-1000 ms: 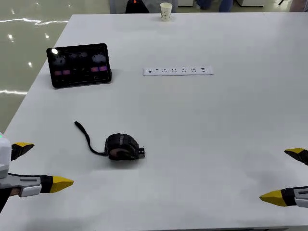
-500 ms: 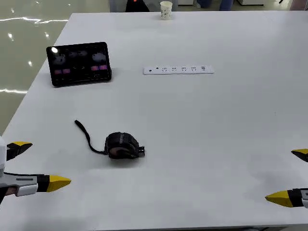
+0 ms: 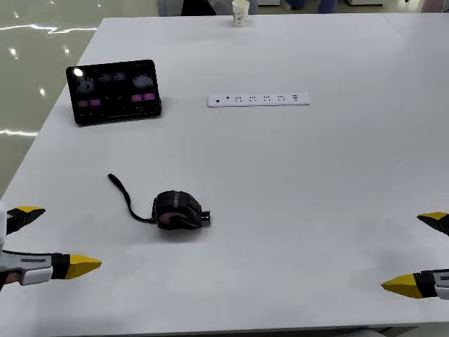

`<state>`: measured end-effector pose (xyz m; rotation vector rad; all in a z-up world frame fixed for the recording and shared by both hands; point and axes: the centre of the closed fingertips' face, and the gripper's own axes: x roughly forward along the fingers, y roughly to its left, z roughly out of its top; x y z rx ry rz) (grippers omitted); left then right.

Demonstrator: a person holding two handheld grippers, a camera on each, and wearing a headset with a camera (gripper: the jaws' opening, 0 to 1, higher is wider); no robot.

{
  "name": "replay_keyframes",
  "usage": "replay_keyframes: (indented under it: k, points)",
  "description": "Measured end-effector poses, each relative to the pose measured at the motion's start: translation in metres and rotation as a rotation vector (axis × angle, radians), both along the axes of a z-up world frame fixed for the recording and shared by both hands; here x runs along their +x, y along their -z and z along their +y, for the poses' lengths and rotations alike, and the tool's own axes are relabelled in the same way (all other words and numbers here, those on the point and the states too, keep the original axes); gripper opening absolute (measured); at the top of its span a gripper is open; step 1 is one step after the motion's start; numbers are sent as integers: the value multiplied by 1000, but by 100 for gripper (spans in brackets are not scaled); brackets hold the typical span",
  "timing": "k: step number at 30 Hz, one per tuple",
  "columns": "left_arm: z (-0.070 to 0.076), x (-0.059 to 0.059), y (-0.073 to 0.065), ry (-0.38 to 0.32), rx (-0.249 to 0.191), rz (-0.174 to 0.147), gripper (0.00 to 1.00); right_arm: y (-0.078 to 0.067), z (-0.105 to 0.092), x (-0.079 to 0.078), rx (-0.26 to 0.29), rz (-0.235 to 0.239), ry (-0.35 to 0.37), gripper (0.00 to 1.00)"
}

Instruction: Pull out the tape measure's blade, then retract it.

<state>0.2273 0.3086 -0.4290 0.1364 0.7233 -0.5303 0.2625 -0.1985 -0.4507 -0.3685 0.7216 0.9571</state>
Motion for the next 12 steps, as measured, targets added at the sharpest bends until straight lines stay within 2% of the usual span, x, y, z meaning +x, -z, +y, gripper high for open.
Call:
replay_keyframes:
  k: [12]
  points:
    - [5, 1, 0, -8, 11, -8, 99, 1, 2, -5, -1, 15, -6, 99]
